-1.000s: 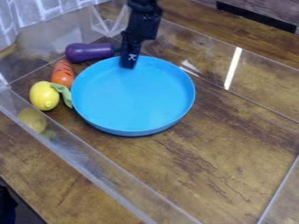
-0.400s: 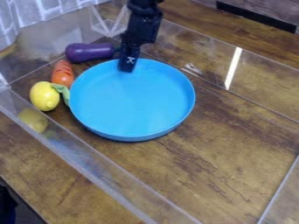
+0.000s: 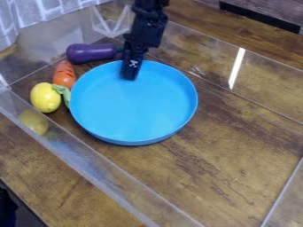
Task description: Put the carrot on the blue tray
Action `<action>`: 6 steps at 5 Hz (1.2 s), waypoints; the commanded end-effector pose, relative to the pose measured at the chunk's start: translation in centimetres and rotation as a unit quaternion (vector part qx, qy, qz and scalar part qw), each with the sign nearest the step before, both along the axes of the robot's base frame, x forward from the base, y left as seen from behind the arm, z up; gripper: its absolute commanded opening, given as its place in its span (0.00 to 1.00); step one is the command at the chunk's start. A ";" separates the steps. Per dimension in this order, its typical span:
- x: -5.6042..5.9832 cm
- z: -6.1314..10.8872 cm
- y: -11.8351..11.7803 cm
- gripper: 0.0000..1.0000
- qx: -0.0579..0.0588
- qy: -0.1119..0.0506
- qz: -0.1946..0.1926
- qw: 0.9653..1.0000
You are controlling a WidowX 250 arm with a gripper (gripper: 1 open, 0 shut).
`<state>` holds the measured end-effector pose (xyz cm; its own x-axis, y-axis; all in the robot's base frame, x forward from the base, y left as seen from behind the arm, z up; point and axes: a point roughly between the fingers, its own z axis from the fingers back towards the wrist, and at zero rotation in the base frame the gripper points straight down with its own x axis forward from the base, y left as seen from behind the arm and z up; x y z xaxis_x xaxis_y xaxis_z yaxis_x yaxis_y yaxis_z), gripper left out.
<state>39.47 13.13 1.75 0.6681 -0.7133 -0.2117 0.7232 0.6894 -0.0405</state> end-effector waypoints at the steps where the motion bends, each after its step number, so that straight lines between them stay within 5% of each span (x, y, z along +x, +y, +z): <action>1: 0.3 -0.6 -0.8 1.00 -0.004 0.010 -0.008 1.000; 6: 1.3 -0.7 -0.8 1.00 -0.003 0.032 -0.001 0.999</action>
